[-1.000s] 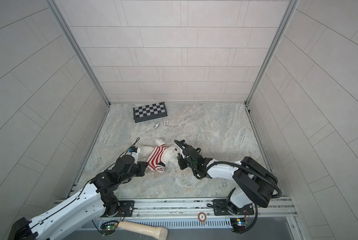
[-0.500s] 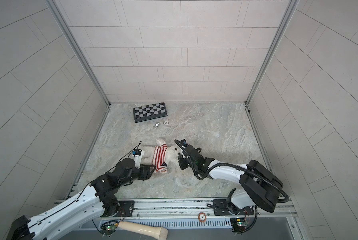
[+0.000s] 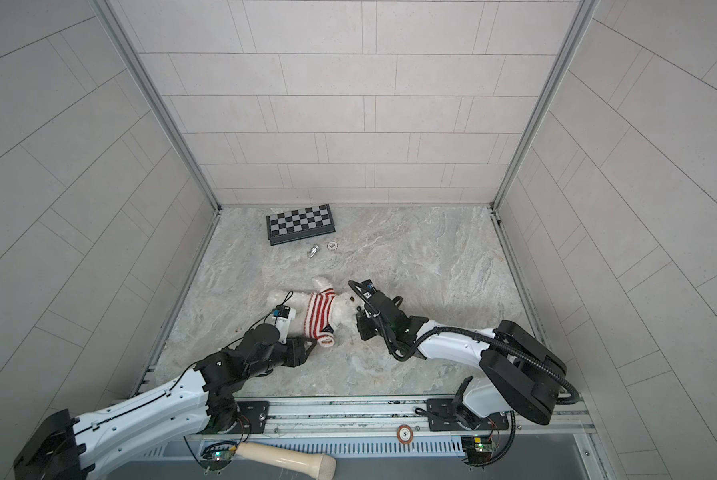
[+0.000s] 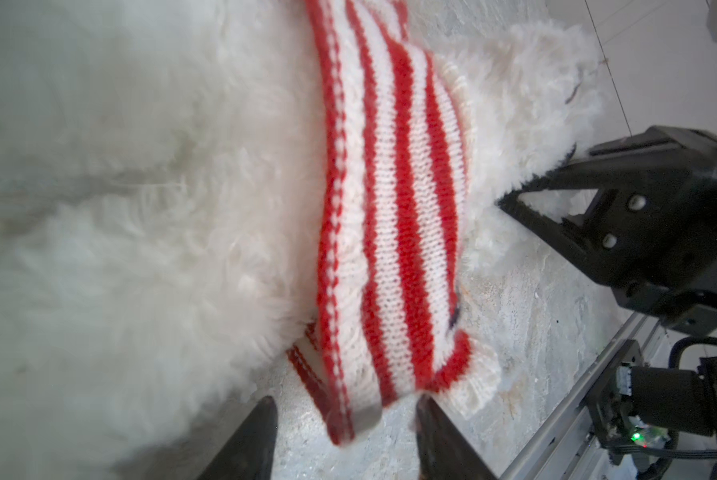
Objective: Dress the teddy bear
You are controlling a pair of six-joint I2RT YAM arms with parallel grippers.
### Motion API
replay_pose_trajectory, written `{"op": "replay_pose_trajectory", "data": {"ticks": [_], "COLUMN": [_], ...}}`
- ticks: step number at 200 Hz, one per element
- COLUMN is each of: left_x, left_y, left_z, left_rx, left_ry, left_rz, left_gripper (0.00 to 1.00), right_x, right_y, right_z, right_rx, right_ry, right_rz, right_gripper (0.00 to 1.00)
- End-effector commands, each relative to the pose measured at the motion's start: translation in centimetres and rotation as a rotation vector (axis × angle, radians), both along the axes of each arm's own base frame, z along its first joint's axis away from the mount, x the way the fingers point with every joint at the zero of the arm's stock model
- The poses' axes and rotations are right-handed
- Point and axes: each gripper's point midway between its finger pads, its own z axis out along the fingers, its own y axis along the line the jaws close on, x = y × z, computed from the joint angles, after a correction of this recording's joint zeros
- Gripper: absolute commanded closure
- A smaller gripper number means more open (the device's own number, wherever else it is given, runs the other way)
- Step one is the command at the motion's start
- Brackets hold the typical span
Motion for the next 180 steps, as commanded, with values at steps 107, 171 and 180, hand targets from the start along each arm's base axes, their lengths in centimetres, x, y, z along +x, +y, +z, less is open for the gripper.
{"op": "replay_pose_trajectory", "data": {"ticks": [107, 171, 180], "left_x": [1.0, 1.4, 1.4], "left_y": [4.3, 2.9, 2.0], "left_z": [0.0, 1.2, 1.4], "left_rx": [0.154, 0.102, 0.072], "left_ry": [-0.053, -0.075, -0.078], "left_rz": [0.142, 0.09, 0.062], "left_gripper": [1.0, 1.0, 1.0], "right_x": [-0.5, -0.5, -0.6], "right_y": [-5.6, -5.9, -5.3], "right_z": [0.5, 1.1, 1.1], "right_rx": [-0.132, -0.1, -0.086], "right_ry": [-0.055, -0.055, -0.046], "right_rz": [-0.076, -0.049, -0.028], "right_gripper": [1.0, 1.0, 1.0]}}
